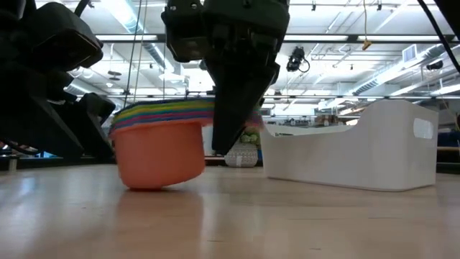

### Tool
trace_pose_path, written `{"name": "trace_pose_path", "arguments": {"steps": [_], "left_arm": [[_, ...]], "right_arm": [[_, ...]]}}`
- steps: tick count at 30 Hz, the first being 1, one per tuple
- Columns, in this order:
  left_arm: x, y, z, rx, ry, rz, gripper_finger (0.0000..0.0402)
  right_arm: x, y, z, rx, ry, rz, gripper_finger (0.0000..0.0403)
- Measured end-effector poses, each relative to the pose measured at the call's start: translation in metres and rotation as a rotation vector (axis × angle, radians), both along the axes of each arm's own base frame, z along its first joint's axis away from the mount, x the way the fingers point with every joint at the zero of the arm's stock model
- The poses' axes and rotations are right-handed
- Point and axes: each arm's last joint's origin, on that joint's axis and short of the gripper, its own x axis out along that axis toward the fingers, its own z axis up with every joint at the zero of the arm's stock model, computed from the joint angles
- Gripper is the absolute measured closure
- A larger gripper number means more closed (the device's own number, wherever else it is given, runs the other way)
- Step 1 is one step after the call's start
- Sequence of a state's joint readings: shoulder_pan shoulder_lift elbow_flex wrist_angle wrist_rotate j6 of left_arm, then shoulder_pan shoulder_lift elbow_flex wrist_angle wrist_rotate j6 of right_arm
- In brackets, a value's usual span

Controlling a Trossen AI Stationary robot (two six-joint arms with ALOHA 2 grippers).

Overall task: Nest measuring cups in basket
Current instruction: Put the stacked measuring cups into the white bin

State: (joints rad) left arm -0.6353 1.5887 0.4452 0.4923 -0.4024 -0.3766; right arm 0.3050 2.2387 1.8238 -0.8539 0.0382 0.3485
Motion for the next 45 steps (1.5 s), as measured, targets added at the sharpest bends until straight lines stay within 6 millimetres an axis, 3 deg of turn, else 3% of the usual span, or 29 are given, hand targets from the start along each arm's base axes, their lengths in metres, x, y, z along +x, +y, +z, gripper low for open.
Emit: {"name": "trace_pose_path", "arguments": {"steps": [7,15,19,24,36,45], "left_arm": [[0.000,0.001,0.000,0.009,0.004,0.001,0.0219],[0.000,0.002,-0.002,0.021,0.014,0.023,0.0219],[0.001,0.005,-0.002,0.041,0.002,0.052,0.0219],[0.003,0.005,0.001,0.038,-0.027,0.048,0.0219],[0.003,0.004,0.000,0.037,-0.023,0.039,0.0219],[0.003,0.004,0.000,0.040,-0.021,0.039,0.0219]], "right_arm": [[-0.002,0.001,0.009,-0.026,0.028,-0.008,0.0172],[0.005,0.003,0.012,0.010,-0.039,-0.033,0.0089],[0.007,0.003,0.012,0.001,-0.060,-0.050,0.0070],[0.007,0.002,0.012,-0.006,-0.062,-0.047,0.0089],[0.002,0.000,0.008,-0.056,-0.019,-0.024,0.0178],[0.002,0.000,0.008,-0.058,-0.022,-0.004,0.0207]]}}
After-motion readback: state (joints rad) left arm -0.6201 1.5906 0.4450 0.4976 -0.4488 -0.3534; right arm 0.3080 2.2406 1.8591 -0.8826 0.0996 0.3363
